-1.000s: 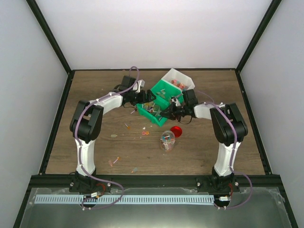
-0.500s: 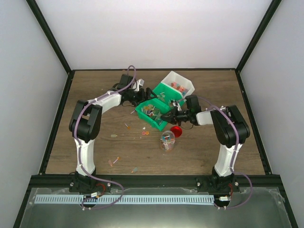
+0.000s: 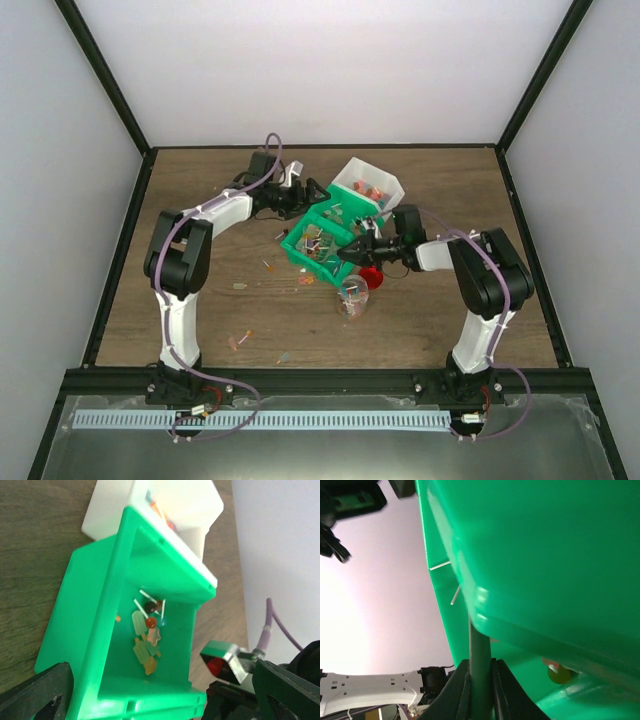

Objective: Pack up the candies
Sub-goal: Scoop the fake candies from the storage box, then adjust the storage box at the center of the board.

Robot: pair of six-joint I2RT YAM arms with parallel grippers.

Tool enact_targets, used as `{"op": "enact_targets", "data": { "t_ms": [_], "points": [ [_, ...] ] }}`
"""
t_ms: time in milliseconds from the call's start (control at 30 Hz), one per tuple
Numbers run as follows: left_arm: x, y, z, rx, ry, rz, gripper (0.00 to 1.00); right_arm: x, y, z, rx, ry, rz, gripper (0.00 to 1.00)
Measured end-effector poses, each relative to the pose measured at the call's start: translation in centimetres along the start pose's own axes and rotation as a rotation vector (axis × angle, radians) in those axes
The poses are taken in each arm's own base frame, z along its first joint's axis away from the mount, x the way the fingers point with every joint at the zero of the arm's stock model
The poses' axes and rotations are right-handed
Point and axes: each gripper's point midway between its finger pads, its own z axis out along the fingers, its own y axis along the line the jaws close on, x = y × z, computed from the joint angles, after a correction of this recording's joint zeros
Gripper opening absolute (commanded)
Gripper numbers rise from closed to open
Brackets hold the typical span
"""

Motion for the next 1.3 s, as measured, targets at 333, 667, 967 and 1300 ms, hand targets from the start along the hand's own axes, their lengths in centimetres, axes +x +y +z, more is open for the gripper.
{"op": "enact_targets", "data": {
  "t_ms": [333, 667, 967, 1300],
  "points": [
    [-0.9, -0.2, -0.6, 0.02, -0.015, 0.0, 1.0, 2.8, -0.2, -0.7, -0.032, 0.039, 0.0, 0.01],
    [-1.1, 0.0, -0.8, 0.018, -0.021, -0.002, 1.0, 3.1, 1.7, -1.8, -0.078, 0.031, -0.052, 0.01],
    [-1.9, -0.7, -2.0, 0.024, -0.049, 0.006, 1.0, 3.4, 1.3, -3.7, -0.083, 0.013, -0.037, 0.01],
    [-2.7, -2.5, -4.1, 0.032, -0.086, 0.027, 1.0, 3.6, 2.4, -4.9, -0.116, 0.017, -0.052, 0.01]
  ]
}}
